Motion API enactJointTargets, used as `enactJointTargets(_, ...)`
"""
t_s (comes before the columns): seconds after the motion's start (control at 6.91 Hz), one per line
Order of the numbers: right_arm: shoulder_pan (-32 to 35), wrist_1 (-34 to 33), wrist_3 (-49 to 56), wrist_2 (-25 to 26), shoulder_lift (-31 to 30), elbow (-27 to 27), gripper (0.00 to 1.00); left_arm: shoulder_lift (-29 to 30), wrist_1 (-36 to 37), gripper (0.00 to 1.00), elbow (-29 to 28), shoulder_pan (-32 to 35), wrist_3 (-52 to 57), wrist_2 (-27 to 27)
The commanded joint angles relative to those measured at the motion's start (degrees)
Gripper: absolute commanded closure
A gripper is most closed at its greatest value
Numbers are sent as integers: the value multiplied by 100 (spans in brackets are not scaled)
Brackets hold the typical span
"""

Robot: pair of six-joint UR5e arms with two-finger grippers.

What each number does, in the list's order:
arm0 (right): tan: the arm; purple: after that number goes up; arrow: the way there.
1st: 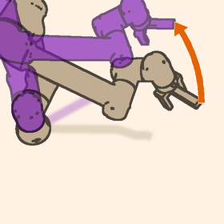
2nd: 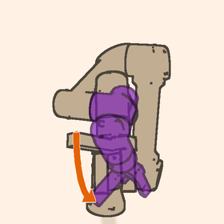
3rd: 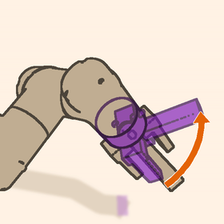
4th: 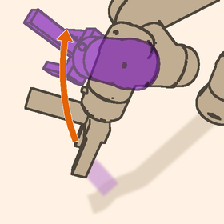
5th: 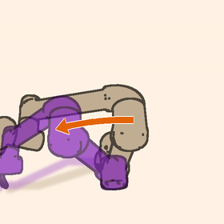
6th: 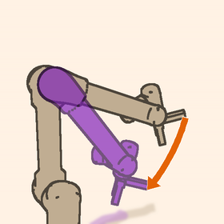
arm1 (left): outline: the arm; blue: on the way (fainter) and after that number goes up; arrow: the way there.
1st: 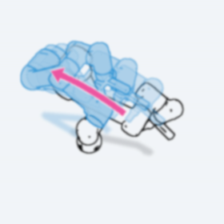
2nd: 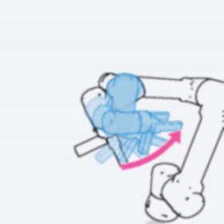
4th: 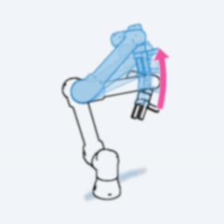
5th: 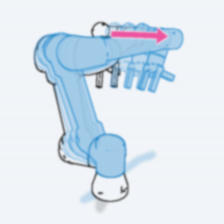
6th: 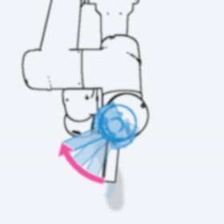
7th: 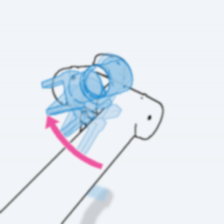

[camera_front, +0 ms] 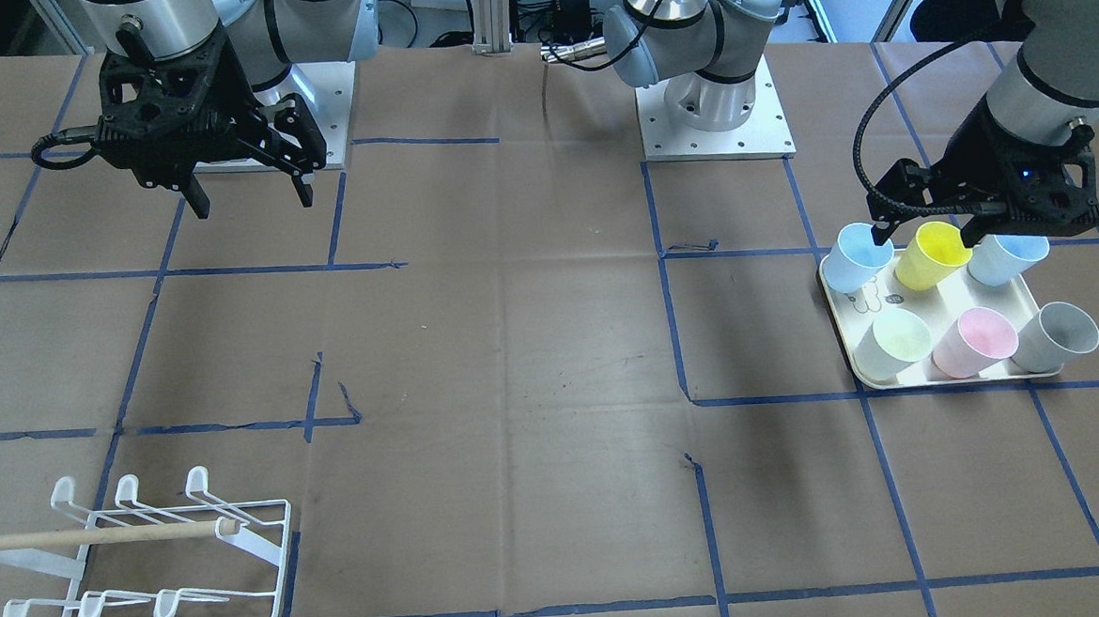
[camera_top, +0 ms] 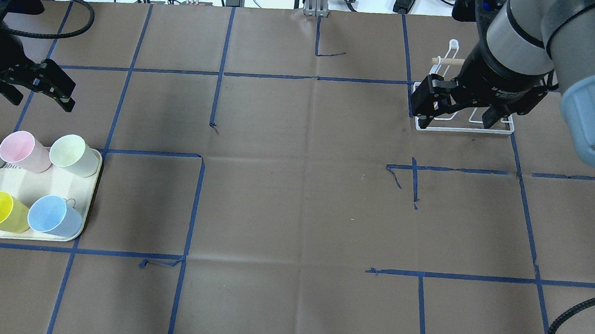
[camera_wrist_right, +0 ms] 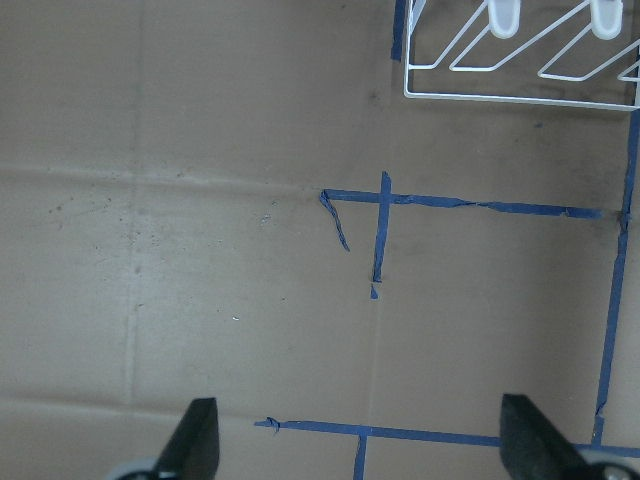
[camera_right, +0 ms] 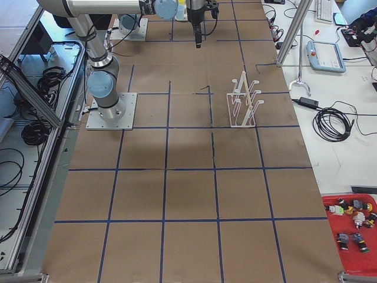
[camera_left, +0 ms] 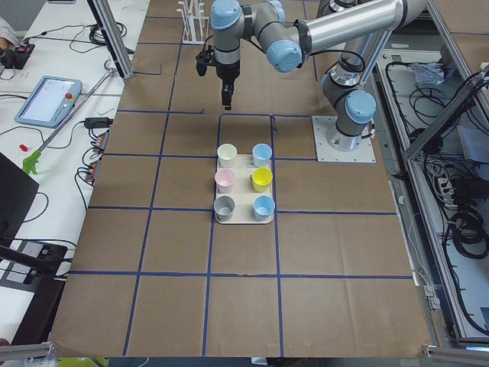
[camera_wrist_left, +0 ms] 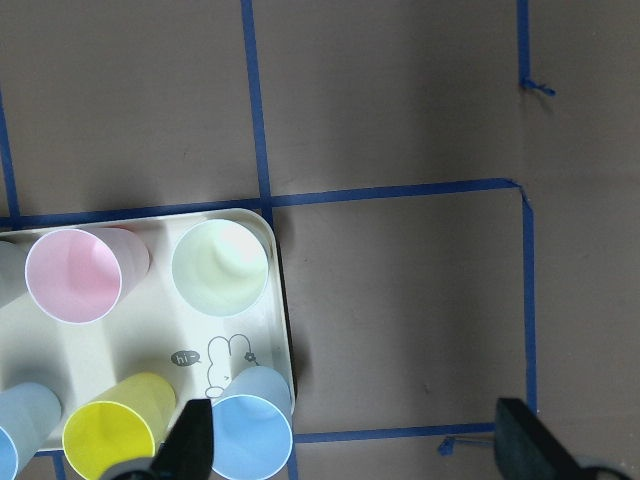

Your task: Transfer IKEA cup to right arm and place on rack

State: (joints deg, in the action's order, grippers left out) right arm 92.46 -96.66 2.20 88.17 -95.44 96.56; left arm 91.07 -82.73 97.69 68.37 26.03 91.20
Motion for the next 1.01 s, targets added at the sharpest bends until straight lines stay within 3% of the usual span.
enactJointTargets(0.0, 0, -2, 0, -1, 0, 20, 0, 348, 683, 0, 370, -322, 216, -32)
enactJointTargets(0.58, 0, -2, -9, -10, 0, 29, 0, 832, 2977, 0, 1706, -368, 262, -23)
enactJointTargets(0.87, 0, -2, -9, -10, 0, 38, 0, 1122, 3228, 0, 1850, -368, 253, -6)
